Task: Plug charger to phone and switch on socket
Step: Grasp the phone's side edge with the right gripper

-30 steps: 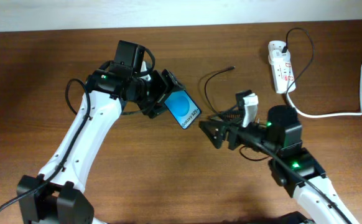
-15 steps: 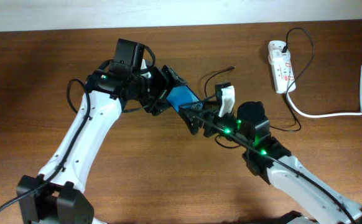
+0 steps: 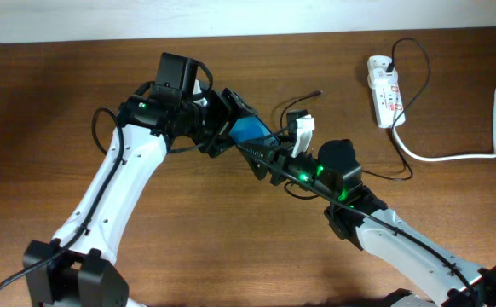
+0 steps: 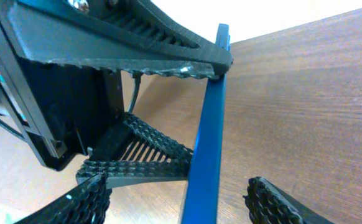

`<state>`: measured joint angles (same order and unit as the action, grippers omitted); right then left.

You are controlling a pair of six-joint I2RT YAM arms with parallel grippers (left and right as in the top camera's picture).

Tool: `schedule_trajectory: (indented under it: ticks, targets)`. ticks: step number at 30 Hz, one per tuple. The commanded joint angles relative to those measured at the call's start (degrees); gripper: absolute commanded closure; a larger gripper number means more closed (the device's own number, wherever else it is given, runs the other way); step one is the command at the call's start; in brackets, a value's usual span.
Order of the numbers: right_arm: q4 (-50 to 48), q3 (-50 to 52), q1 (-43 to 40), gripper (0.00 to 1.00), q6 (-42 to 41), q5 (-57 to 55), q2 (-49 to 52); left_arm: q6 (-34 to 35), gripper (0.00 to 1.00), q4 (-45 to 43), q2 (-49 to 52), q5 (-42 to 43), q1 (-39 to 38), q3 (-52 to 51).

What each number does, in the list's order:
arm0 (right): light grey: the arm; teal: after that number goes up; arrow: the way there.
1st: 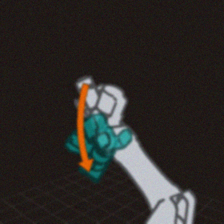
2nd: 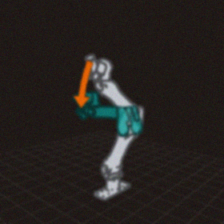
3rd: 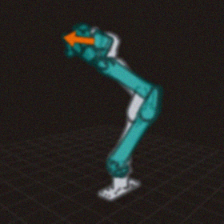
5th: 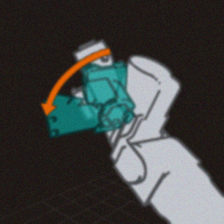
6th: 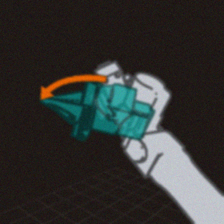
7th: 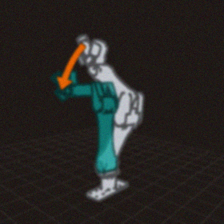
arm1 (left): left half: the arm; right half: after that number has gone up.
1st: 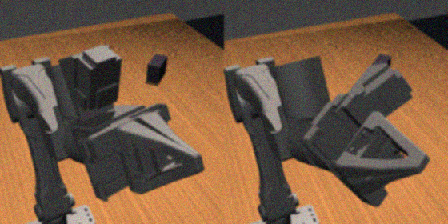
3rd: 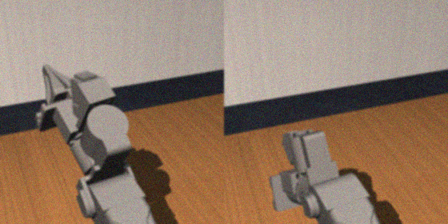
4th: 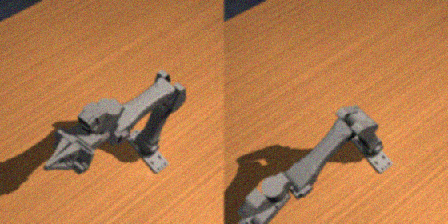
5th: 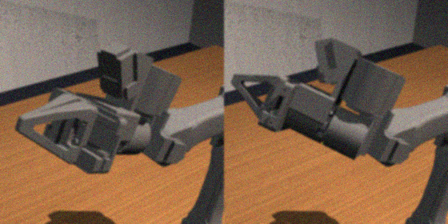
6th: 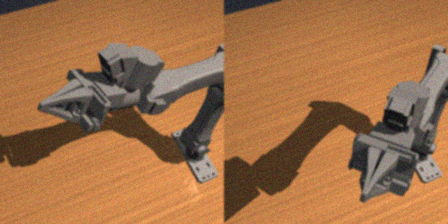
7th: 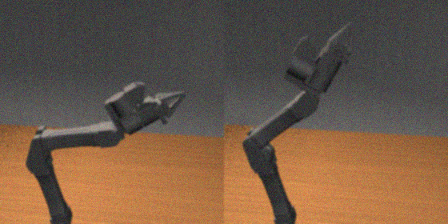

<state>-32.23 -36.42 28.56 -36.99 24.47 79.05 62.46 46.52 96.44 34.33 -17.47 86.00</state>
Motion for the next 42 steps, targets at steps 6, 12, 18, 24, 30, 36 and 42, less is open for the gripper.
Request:
schedule_trajectory:
  ticks: [6, 12, 18, 24, 30, 36, 42]
  targets:
    - [-2.32, -0.22, 0.42, 0.44, -1.49, -1.05, 0.46, 0.55, 0.54, -0.48, 0.2, 1.33, 0.0, 1.38]
    - [-2.38, -0.22, 0.61, 0.62, -3.13, -1.2, 0.46, 0.83, 0.54, -0.66, 0.2, 1.31, 0.0, 1.38]
    - [-2.56, -0.22, 3.69, 0.64, -3.19, -5.97, 0.46, 1.38, 0.53, -0.68, 0.2, 1.29, 0.0, 1.38]
    - [-2.56, -0.22, 6.47, 0.71, -3.19, -11.67, 0.46, 1.38, 0.53, -0.68, 0.2, 1.31, 0.0, 1.38]
    - [-2.54, -0.22, 6.47, 0.85, -4.04, -11.56, 0.46, 1.36, 0.53, -0.68, 0.2, 1.29, 0.0, 1.38]
    - [-2.51, -0.22, 6.47, 0.94, -4.48, -10.95, 0.46, 1.36, 0.53, -0.66, 0.2, 1.29, 0.0, 1.38]
    - [-2.78, -0.22, 6.47, 0.96, -4.48, -8.22, 0.46, 1.33, 0.48, -0.63, 0.2, 1.29, 0.0, 1.38]
